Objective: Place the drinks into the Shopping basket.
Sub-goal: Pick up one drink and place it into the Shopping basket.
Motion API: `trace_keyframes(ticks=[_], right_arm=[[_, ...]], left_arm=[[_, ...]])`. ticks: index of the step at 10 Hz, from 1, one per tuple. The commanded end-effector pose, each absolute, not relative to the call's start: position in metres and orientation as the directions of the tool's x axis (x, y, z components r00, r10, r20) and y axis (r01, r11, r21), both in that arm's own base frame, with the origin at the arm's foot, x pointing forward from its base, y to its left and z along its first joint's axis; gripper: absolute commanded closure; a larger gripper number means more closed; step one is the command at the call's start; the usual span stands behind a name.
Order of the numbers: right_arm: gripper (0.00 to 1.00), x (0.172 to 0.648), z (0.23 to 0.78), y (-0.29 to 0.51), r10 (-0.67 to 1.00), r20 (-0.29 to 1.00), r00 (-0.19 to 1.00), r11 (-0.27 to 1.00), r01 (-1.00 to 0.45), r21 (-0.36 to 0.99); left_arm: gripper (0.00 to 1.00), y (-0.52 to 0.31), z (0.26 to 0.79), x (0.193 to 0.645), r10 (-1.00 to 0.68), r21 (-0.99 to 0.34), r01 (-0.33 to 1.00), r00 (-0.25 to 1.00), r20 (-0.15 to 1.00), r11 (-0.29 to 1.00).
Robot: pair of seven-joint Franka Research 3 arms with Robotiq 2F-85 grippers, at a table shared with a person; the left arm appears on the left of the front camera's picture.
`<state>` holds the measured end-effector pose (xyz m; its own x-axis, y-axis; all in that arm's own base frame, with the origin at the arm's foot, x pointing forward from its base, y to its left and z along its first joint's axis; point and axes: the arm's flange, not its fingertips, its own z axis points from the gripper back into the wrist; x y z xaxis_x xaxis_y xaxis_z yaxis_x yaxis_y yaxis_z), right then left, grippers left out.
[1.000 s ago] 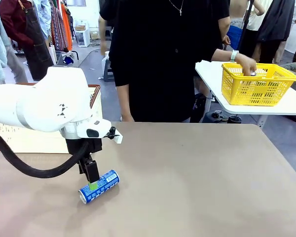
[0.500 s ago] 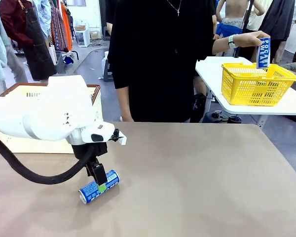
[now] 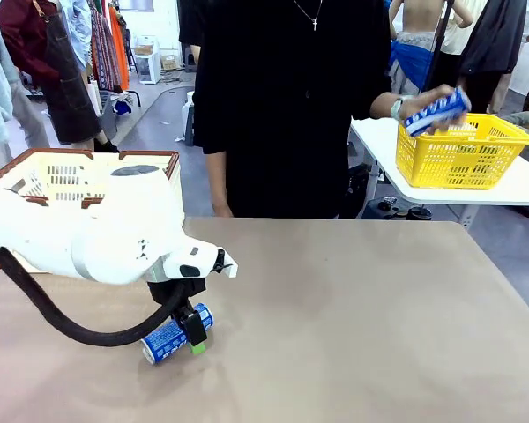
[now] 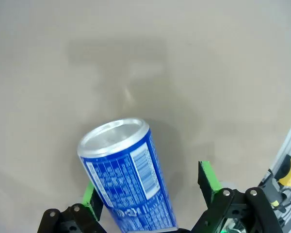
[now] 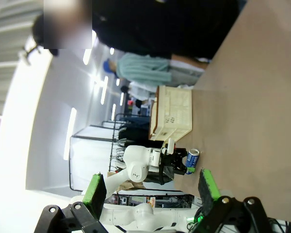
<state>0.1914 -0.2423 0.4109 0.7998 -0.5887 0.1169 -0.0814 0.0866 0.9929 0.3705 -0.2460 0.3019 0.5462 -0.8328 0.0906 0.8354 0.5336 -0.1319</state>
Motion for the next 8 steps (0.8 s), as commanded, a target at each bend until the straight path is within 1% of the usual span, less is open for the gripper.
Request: trace_keyframes(ticks=[1,2,3,4,6,8], right_arm=[[0.0,0.1947,0.4149,-0.2429,-0.597,0.143,0.789,0.084,-0.116,0.99],[0.0,0.1947,0.4149,-0.2429,-0.597,0.143,0.789,0.084,-0.116,0.99],[0.0,0.1947,0.4149,-0.2429,-0.597,0.143,0.789,0.084,-0.116,0.99],[0.0,0.1947,0.4149,-0.2429,-0.597,0.143,0.789,0.084,-0.116,0.99],[0.0,0.1947,0.4149,-0.2429,-0.597,0.143,0.789,0.084,-0.116,0.99],[0.0,0.1947,0.4149,-0.2429,-0.597,0.143,0.789,0.084,-0.116,0.99]], left_arm=[[0.0,-0.2504,0.2999,0.3745,-0.828,-0.114,0.827,0.558,0.055,0.55],[0.34,-0.2509,0.3004,0.3753,-0.823,-0.106,0.821,0.567,0.031,0.561],[0.93,-0.2496,0.2986,0.3749,-0.819,-0.102,0.816,0.574,0.027,0.569],[1.0,-0.2473,0.2961,0.374,-0.812,-0.089,0.81,0.583,0.027,0.579],[1.0,-0.2469,0.297,0.3747,-0.8,-0.076,0.799,0.6,0.023,0.597],[1.0,-0.2472,0.3038,0.377,-0.764,-0.054,0.764,0.645,0.025,0.644]])
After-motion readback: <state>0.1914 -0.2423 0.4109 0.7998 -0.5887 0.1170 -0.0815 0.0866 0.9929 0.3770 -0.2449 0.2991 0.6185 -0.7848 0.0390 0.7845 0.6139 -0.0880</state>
